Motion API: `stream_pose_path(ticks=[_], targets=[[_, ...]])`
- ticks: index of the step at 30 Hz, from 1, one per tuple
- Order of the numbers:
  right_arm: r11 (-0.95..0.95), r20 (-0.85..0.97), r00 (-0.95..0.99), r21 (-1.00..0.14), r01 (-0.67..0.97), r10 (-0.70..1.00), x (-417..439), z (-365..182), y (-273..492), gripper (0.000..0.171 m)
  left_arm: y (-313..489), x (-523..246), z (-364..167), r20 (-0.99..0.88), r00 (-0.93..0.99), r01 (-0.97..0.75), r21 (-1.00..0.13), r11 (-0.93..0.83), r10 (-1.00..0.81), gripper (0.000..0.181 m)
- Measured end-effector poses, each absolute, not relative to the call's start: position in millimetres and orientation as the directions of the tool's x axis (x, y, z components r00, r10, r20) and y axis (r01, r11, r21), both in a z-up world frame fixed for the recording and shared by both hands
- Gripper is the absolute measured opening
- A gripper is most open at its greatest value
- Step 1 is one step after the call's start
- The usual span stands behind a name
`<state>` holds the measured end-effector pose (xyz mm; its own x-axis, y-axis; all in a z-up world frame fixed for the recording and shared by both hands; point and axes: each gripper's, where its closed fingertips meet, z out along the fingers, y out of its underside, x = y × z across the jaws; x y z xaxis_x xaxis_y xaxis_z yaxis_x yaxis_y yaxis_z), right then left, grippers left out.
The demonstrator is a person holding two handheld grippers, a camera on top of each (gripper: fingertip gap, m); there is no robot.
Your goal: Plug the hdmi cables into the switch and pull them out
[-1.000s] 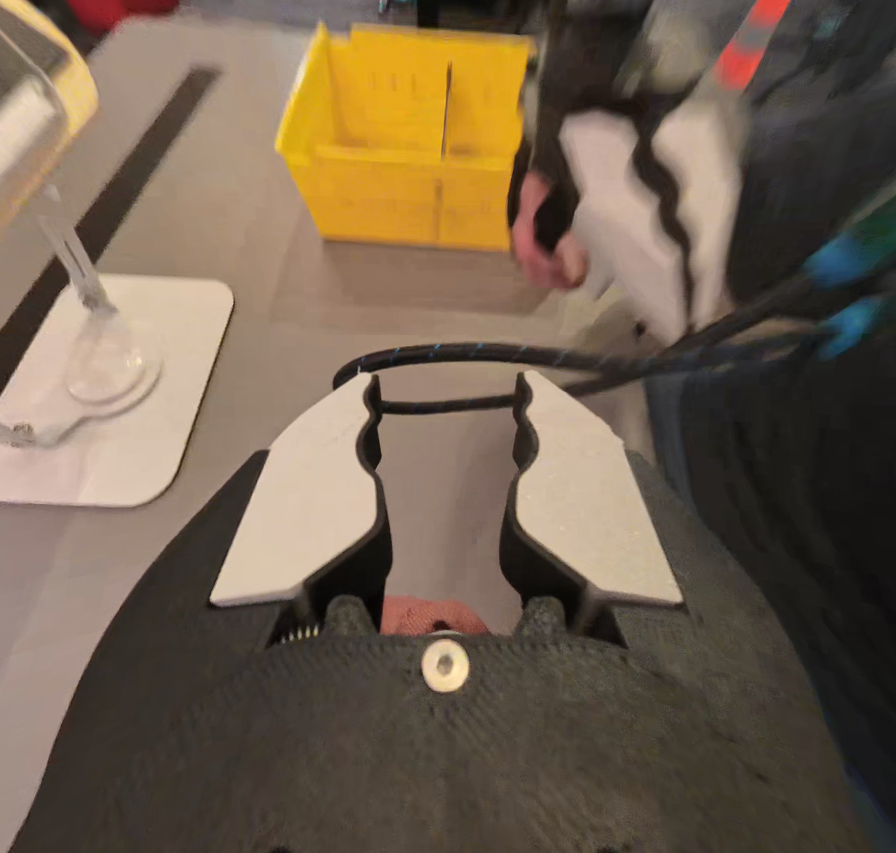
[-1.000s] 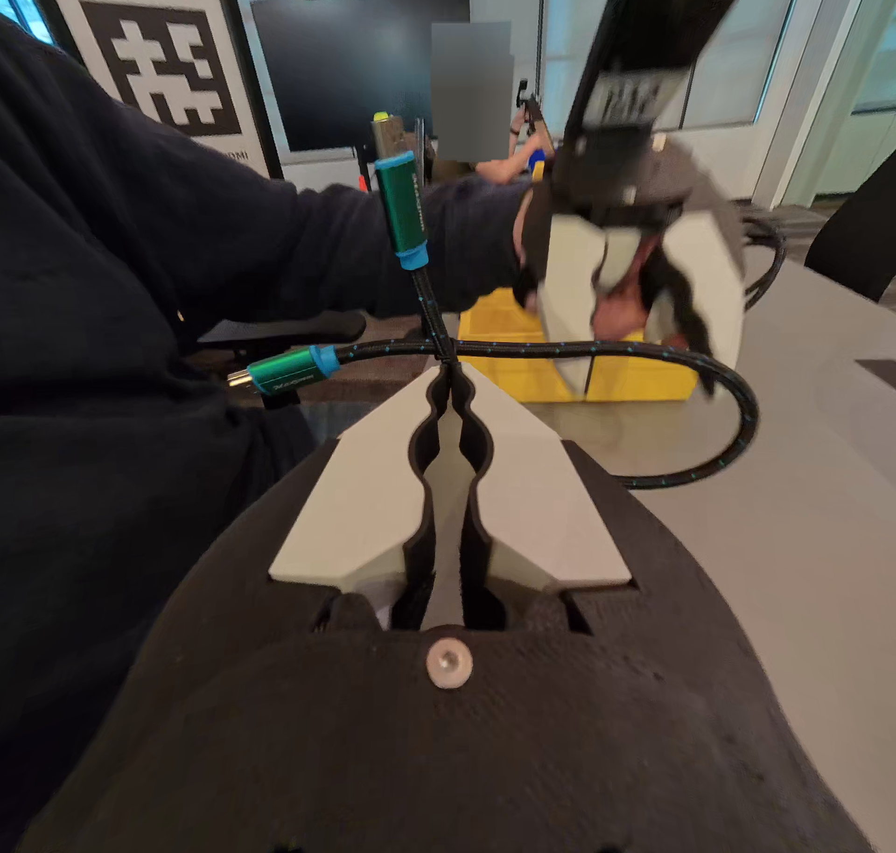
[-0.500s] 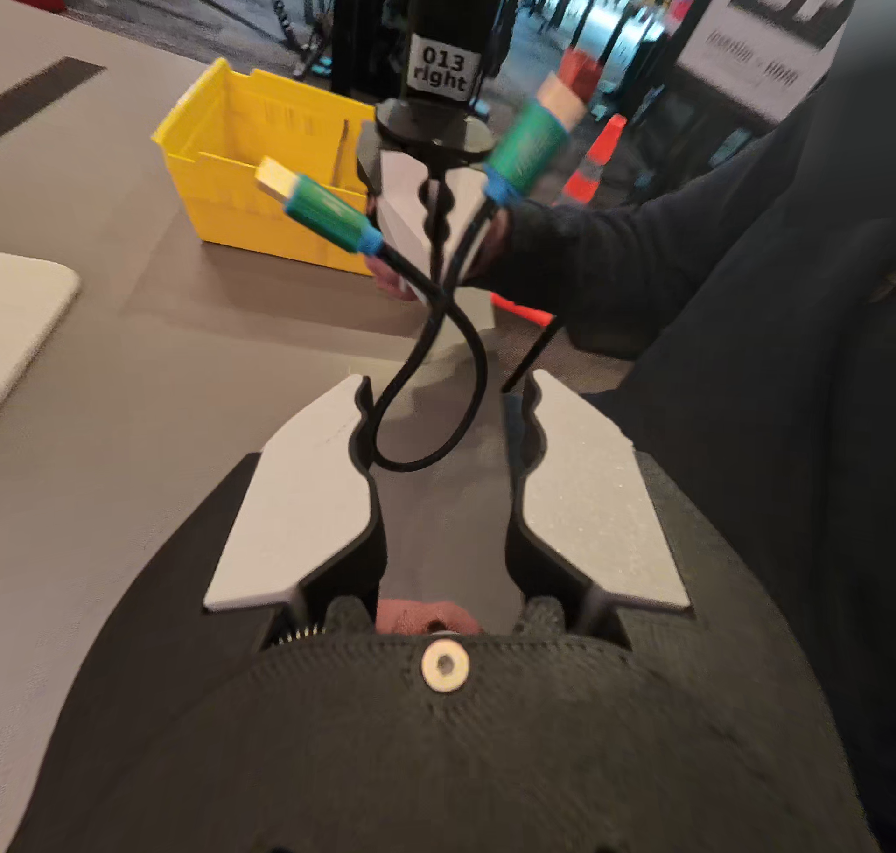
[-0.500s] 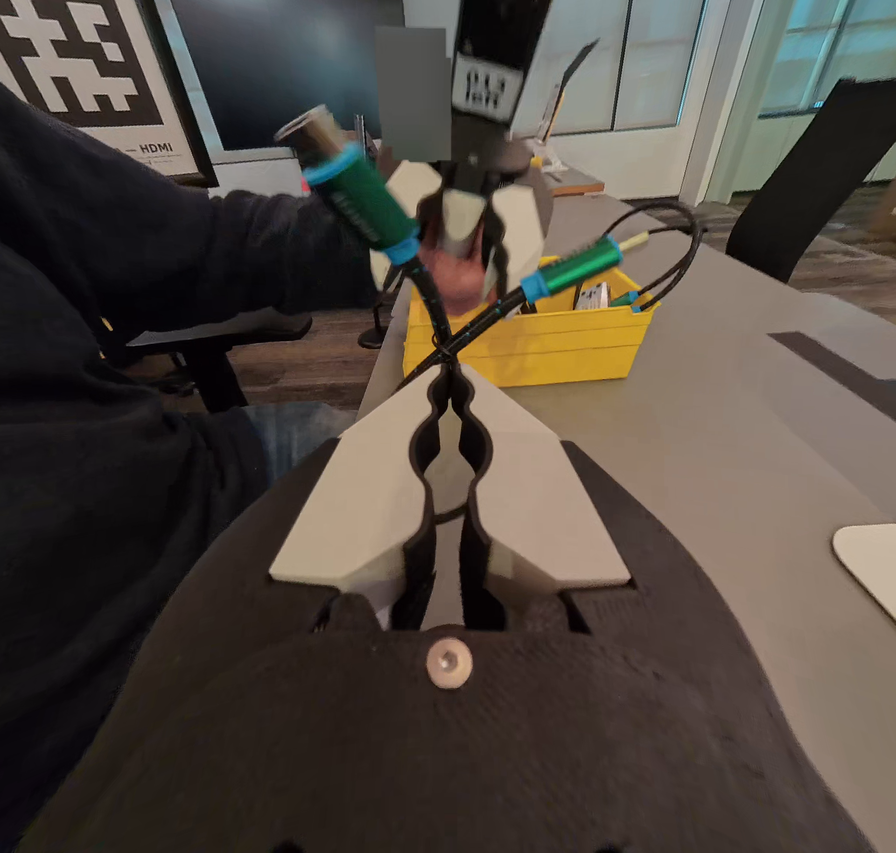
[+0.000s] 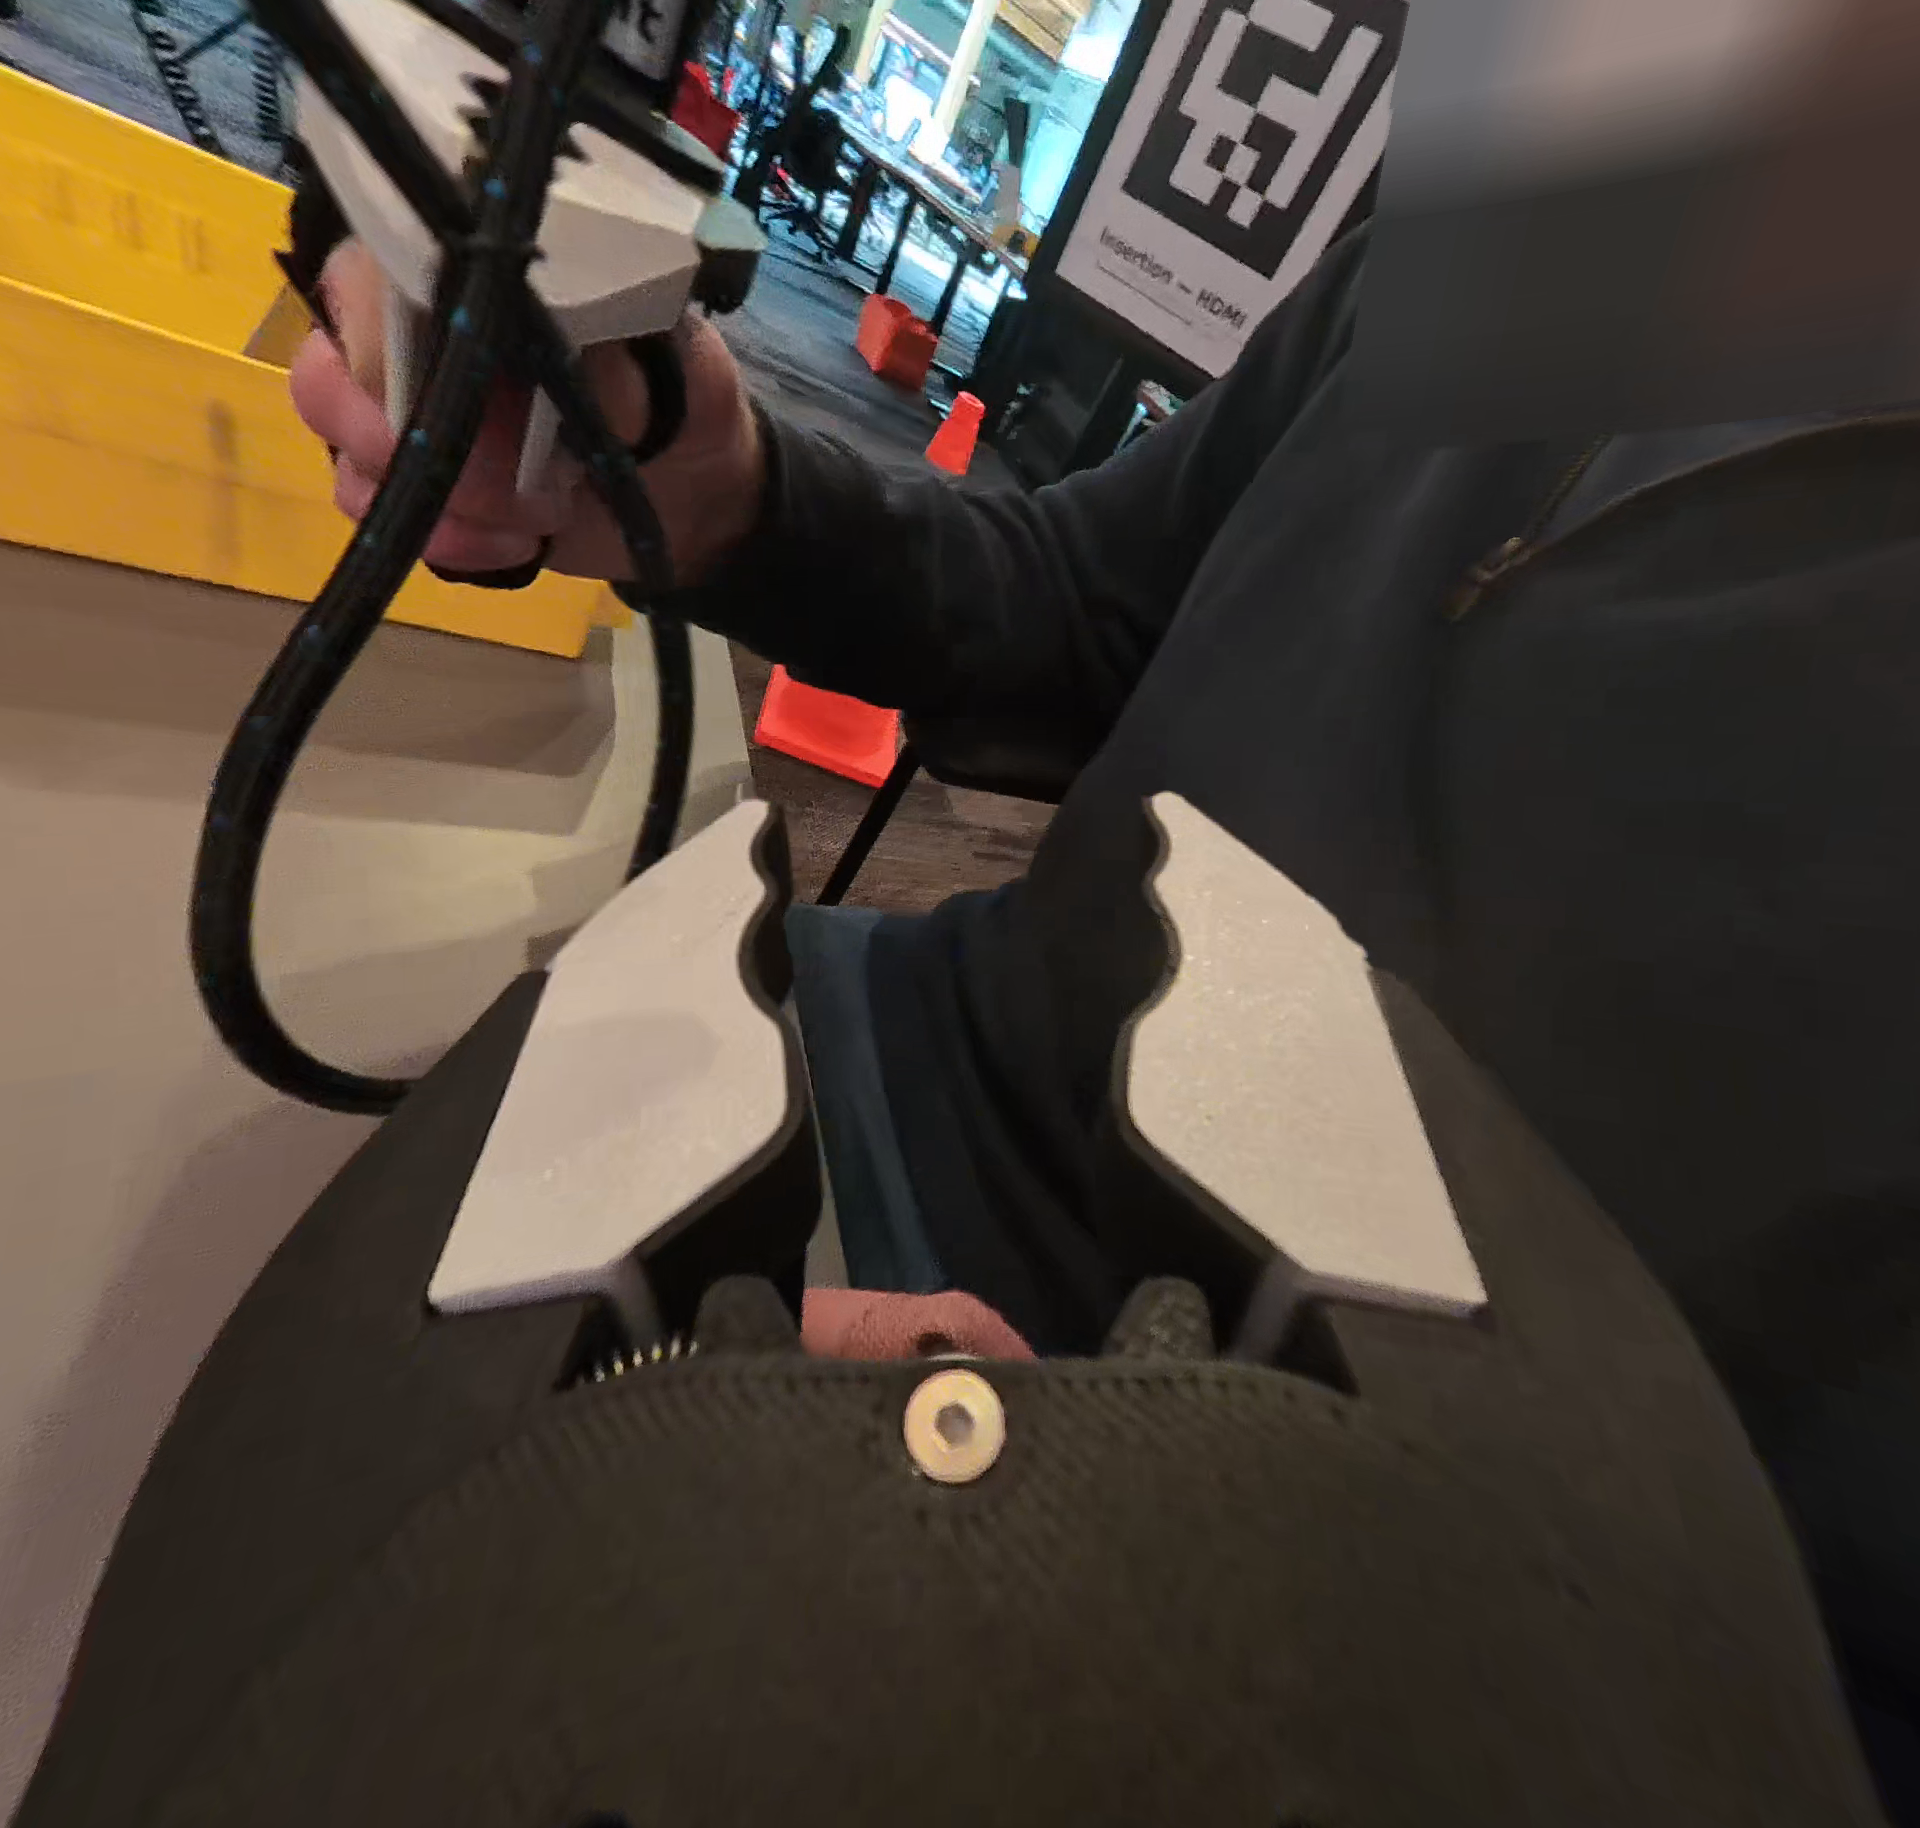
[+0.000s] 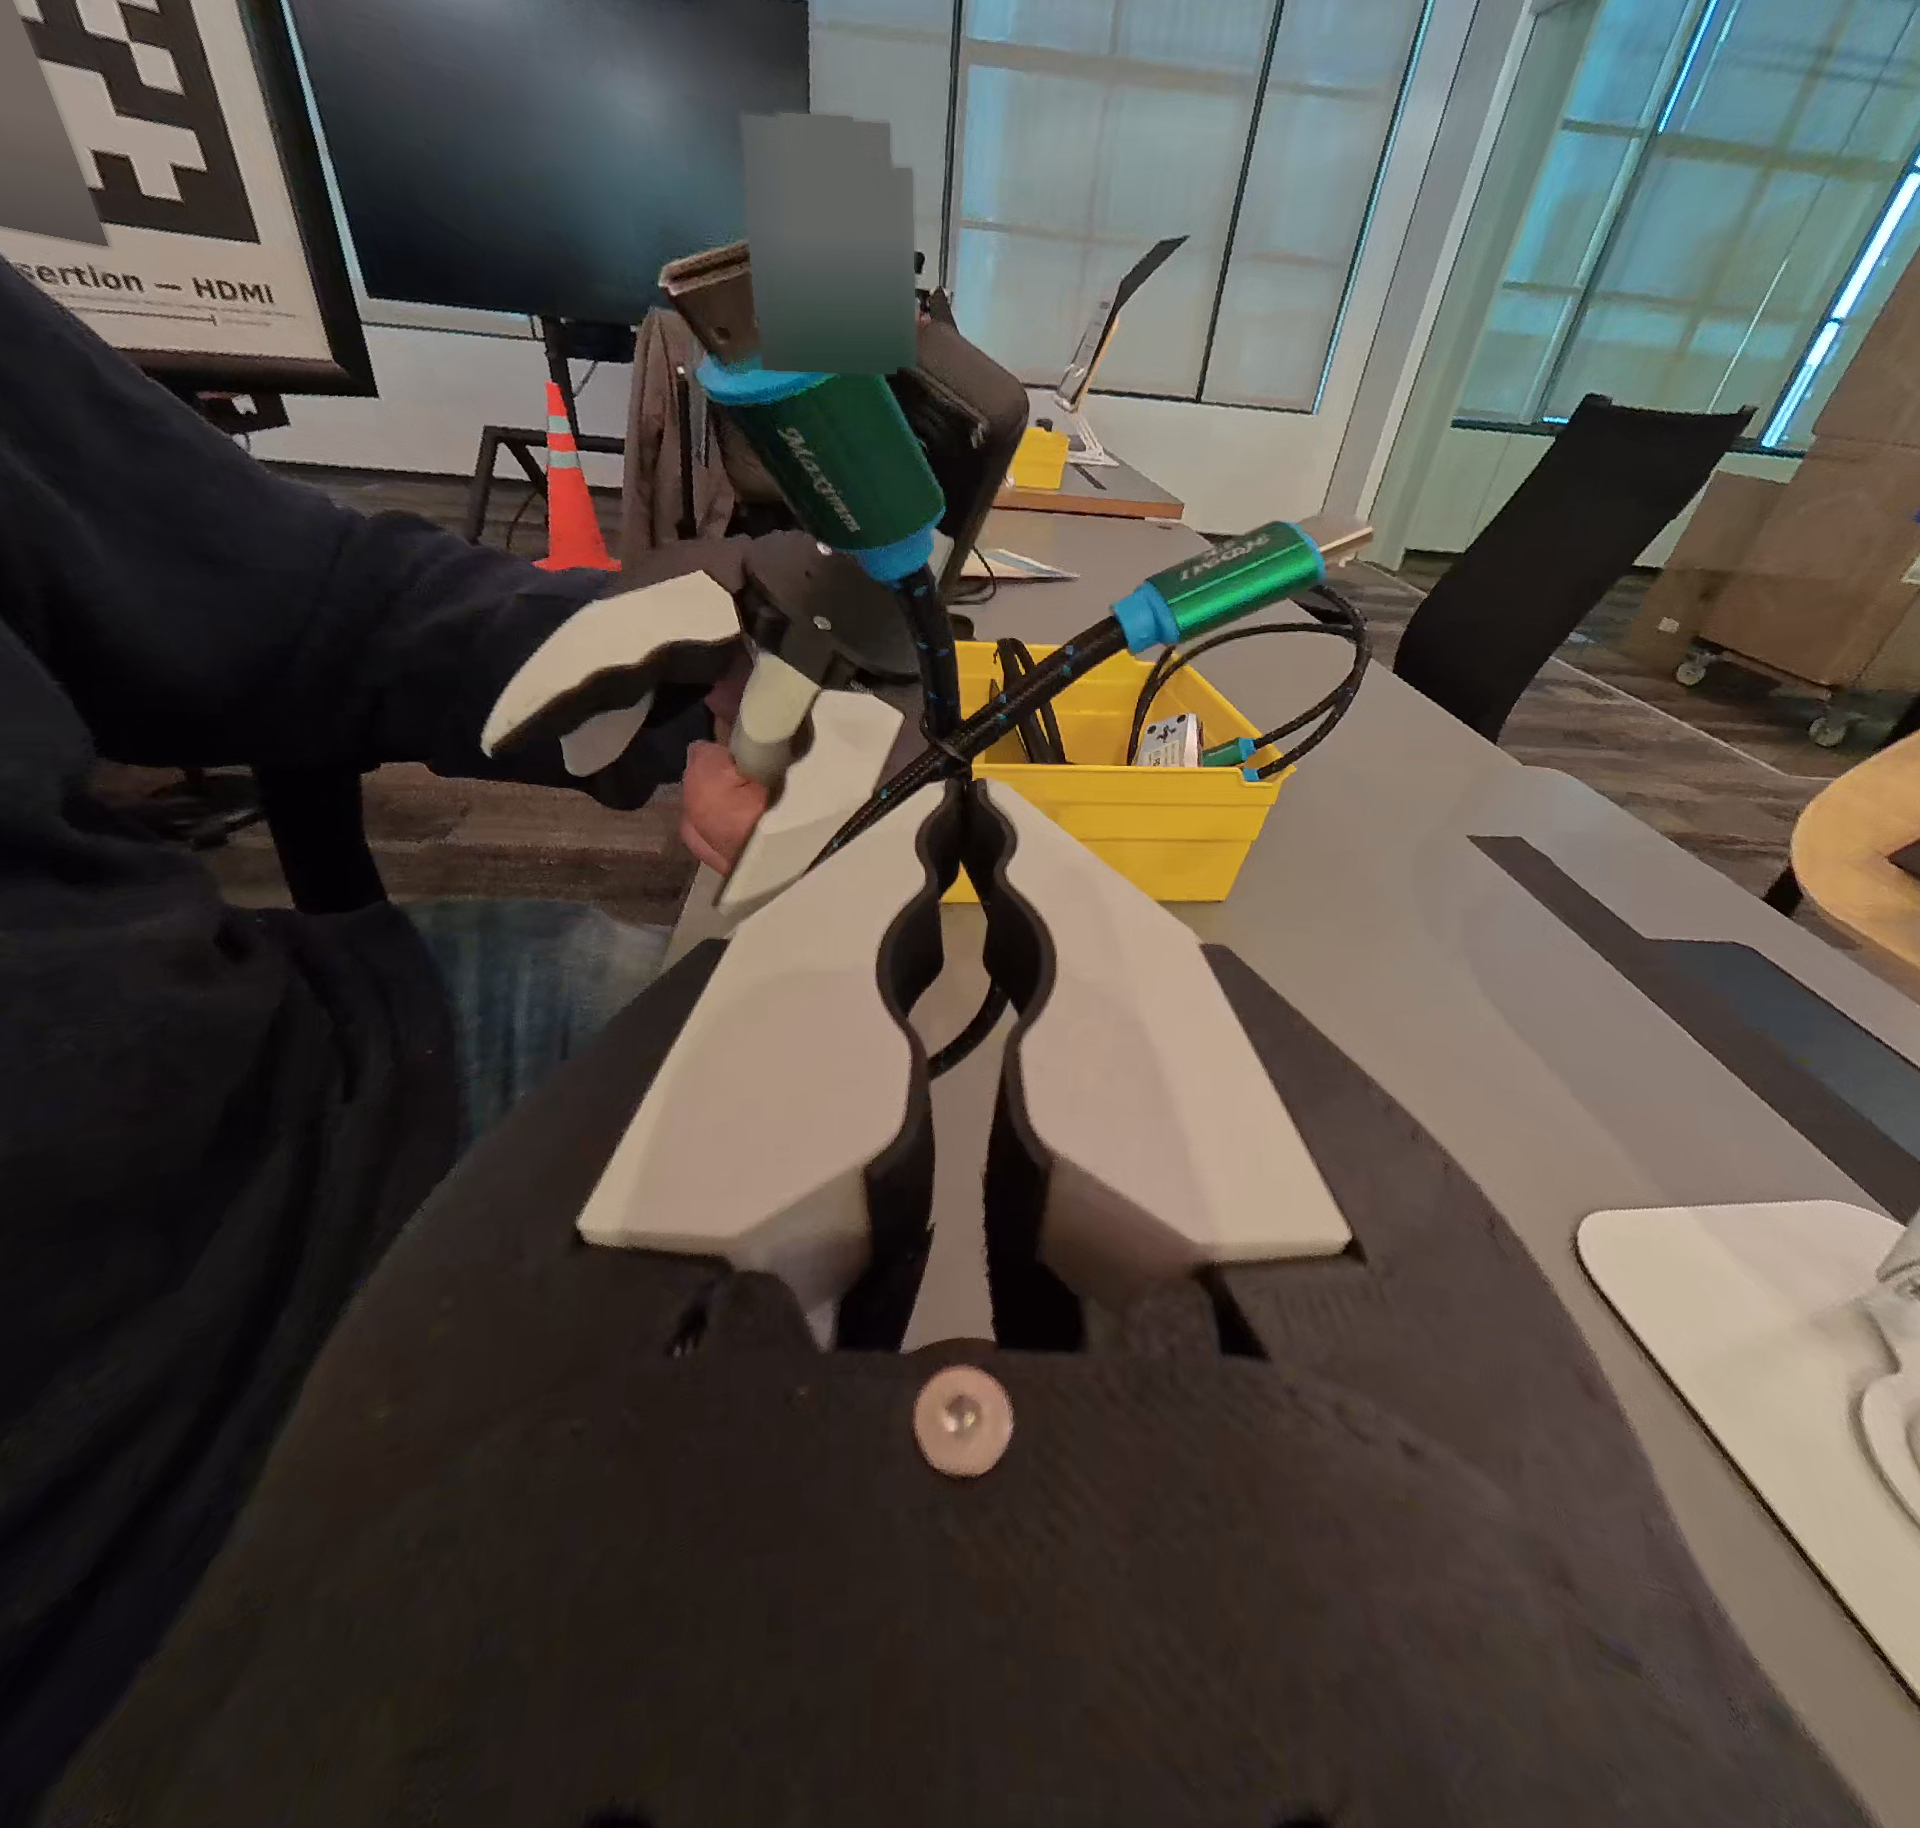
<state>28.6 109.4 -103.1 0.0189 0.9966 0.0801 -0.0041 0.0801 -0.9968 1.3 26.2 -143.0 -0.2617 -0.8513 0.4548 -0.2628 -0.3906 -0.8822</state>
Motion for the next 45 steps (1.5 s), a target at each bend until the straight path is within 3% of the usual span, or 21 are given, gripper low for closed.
stream_pose_path(ticks=[8,13,19,25,29,33,38,43,45], targets=[[0.078,0.082,-0.104,-0.996,-0.041,0.991,23,-95,79,0.000,75,20,-145,0.556,-0.166,-0.022,-0.828,-0.561,-0.814,0.090],[0.069,0.065,-0.199,-0.997,0.016,0.978,20,-110,66,0.000,94,23,-116,0.495,-0.203,0.016,-0.861,-0.509,-0.845,0.087],[0.060,0.033,-0.226,-0.992,0.111,0.973,18,-131,65,0.000,86,36,-89,0.406,-0.275,-0.069,-0.912,-0.403,-0.871,0.086],[0.006,-0.027,-0.126,-0.969,0.248,0.992,17,-166,92,0.000,26,46,-74,0.236,-0.418,-0.222,-0.963,-0.153,-0.878,0.067],[-0.014,-0.021,-0.033,-0.980,0.199,0.999,22,-154,111,0.000,-15,57,-112,0.220,-0.441,-0.419,-0.908,-0.017,-0.870,0.061],[0.001,0.004,0.025,-0.992,0.130,1.000,27,-137,119,0.000,-31,57,-181,0.256,-0.385,-0.648,-0.759,0.062,-0.887,0.058],[0.011,0.011,-0.036,-1.000,0.012,0.999,31,-107,102,0.000,-4,54,-238,0.294,-0.247,-0.742,-0.670,-0.015,-0.923,0.061],[-0.004,0.000,-0.098,-0.999,-0.035,0.995,36,-98,90,0.000,44,56,-234,0.318,-0.115,-0.655,-0.737,-0.169,-0.941,0.061],[0.009,0.011,-0.112,-1.000,-0.022,0.994,34,-98,86,0.000,68,54,-232,0.233,-0.053,-0.625,-0.766,-0.150,-0.971,0.060]])
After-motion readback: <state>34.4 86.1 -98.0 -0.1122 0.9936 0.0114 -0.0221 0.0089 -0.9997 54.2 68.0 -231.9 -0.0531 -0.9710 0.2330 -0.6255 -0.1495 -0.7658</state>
